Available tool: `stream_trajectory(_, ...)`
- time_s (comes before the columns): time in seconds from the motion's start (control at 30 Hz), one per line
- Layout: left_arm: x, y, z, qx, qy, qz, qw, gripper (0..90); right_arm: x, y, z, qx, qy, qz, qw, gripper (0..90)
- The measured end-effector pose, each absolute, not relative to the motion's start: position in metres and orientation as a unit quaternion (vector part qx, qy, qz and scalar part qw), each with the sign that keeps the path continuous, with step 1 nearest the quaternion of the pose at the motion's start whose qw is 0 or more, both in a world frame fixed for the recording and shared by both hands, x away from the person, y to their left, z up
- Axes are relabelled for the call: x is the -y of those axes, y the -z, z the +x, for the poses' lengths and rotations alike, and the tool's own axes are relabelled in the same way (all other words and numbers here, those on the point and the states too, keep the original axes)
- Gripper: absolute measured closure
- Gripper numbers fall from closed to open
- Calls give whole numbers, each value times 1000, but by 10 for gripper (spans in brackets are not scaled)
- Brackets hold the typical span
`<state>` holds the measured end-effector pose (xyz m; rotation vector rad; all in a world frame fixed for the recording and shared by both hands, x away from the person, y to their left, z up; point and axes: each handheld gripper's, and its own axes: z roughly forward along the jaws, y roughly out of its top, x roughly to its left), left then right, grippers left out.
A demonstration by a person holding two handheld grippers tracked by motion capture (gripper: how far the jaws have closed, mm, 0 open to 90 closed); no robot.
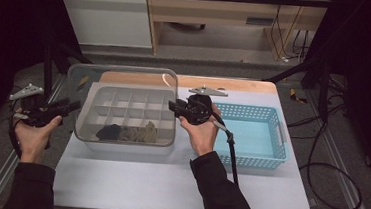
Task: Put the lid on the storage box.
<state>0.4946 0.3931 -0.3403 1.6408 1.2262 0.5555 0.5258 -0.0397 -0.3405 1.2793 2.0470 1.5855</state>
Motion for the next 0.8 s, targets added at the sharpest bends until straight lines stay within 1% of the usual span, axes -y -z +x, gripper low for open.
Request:
stream_trajectory(0.2,-389,342,499,-508,-235,674,482,525,38,346,528,-705,-544,430,146,655)
stream_trajectory(0.43,-387,345,505,-511,-236,674,479,507,38,351,532,-701,-551,428,149,652)
stream_trajectory(0.8,-384,352,513,-515,-237,675,473,475,35,362,539,-699,-553,420,170,620)
